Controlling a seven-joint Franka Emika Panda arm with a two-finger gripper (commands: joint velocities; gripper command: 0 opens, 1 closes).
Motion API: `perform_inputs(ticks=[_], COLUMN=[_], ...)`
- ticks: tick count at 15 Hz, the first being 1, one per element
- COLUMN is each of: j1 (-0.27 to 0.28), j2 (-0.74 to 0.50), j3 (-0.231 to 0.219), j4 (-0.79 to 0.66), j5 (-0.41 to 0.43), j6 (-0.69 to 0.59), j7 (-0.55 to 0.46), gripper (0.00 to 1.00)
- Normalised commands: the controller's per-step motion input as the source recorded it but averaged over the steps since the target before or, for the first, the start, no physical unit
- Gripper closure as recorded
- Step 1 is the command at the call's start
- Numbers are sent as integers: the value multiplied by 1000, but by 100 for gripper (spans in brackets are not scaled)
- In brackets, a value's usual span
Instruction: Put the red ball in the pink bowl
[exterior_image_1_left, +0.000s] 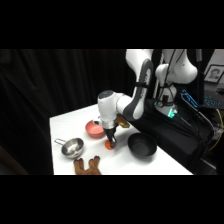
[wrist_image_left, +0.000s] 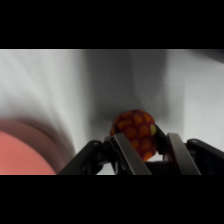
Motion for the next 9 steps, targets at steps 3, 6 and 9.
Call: perform_inputs(ticks=[3,6,9], j1=[117,95,49], j2=[-101,-177,-327], j3=[-97,-61,-4], j4=[-66,-85,-121], j5=[-40,-31,1], j6=[97,-22,-193], j7=[94,64,3], gripper=[96,100,98])
